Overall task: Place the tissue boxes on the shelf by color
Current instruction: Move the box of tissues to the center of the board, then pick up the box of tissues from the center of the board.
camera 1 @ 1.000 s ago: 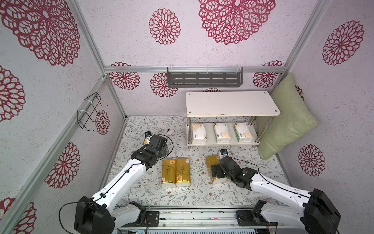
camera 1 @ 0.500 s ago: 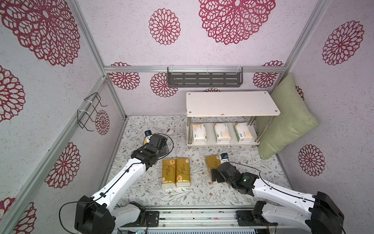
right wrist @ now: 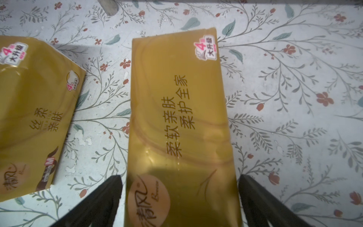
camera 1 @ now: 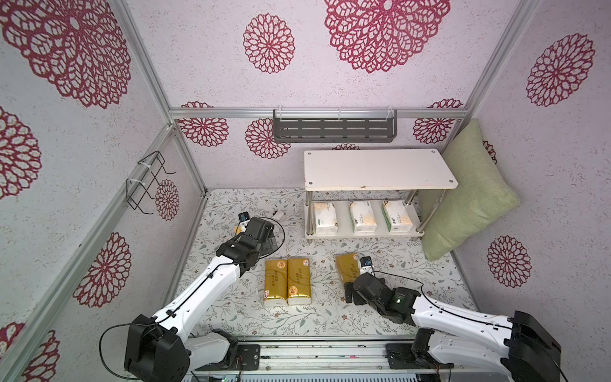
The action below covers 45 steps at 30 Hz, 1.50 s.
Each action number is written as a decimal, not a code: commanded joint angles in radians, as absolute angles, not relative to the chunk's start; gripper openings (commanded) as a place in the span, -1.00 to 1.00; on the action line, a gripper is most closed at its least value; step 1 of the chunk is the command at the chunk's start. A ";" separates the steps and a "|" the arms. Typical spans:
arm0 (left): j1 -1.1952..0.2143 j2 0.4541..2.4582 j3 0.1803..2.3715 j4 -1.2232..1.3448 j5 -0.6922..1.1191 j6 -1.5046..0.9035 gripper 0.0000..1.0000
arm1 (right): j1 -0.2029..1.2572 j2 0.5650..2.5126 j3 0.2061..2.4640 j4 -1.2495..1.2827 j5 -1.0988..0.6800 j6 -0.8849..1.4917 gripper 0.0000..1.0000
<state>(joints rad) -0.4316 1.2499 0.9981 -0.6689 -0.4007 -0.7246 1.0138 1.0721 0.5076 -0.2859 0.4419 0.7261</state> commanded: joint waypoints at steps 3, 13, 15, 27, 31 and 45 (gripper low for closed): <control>-0.425 1.263 1.023 -0.649 -0.392 -0.709 0.95 | 1.026 1.105 0.481 -0.240 0.481 0.743 0.98; -0.424 1.267 1.030 -0.658 -0.392 -0.703 0.95 | 1.040 1.148 0.446 -0.136 0.529 0.732 0.98; -0.424 1.263 1.032 -0.662 -0.397 -0.700 0.95 | 1.040 1.164 0.453 -0.132 0.536 0.731 0.98; -0.422 1.274 1.036 -0.662 -0.402 -0.699 0.95 | 1.045 1.151 0.384 -0.043 0.599 0.741 0.98; -0.422 1.288 1.038 -0.660 -0.397 -0.698 0.95 | 1.055 1.130 0.367 -0.042 0.618 0.746 0.98; -0.422 1.305 1.042 -0.654 -0.393 -0.697 0.95 | 1.062 1.146 0.312 0.143 0.566 0.587 0.89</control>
